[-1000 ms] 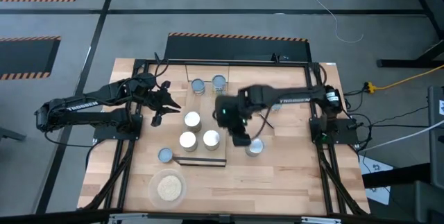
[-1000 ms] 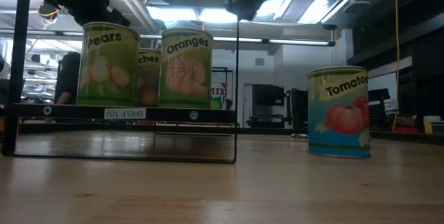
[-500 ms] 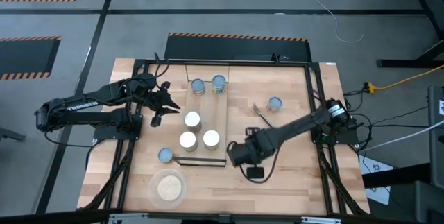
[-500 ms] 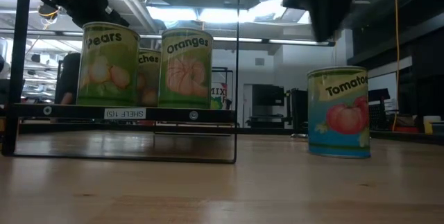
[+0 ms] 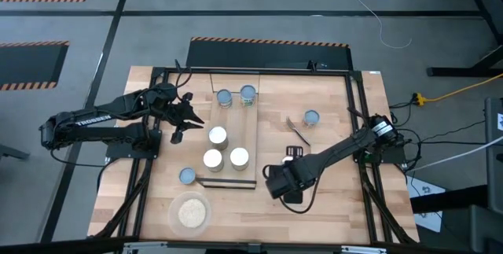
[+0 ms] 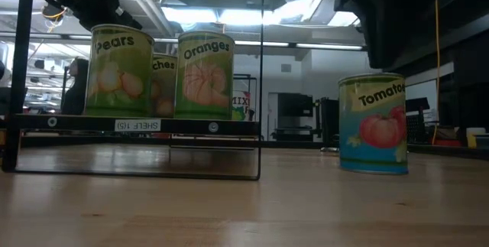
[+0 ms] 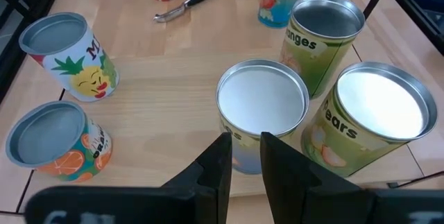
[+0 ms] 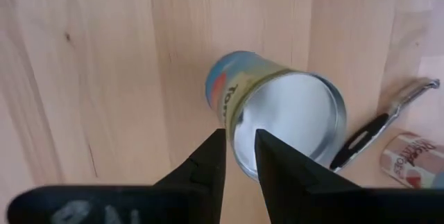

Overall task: Pick and place cans onto a shelf
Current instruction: Put the canned tomatoes on the shelf

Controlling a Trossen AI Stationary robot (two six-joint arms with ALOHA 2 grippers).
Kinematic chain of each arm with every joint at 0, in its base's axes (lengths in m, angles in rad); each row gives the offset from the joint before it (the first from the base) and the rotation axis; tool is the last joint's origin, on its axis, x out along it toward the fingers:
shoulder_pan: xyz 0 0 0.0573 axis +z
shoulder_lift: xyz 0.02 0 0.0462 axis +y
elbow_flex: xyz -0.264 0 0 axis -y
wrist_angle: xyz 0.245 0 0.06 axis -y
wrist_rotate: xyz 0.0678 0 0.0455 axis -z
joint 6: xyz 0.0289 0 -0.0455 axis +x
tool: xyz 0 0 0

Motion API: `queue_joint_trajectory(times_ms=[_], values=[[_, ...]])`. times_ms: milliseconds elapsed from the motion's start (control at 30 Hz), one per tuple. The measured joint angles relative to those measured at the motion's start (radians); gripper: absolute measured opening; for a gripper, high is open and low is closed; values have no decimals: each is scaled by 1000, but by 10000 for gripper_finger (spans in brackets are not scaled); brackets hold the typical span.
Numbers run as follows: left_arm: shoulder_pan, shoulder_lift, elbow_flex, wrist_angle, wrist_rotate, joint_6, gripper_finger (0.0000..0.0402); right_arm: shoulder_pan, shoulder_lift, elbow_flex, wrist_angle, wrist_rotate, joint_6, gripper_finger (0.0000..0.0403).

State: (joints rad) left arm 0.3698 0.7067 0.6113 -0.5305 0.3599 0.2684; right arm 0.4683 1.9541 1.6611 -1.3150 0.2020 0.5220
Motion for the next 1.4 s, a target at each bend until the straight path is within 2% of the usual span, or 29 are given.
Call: queue_joint_trajectory(times_ms=[1167,1400], values=[[0,0,0,0,0,1,70,0,0,0,14,16,27,83],[0,0,0,-2,0,1,70,0,-8,-100,86,35,34,83]])
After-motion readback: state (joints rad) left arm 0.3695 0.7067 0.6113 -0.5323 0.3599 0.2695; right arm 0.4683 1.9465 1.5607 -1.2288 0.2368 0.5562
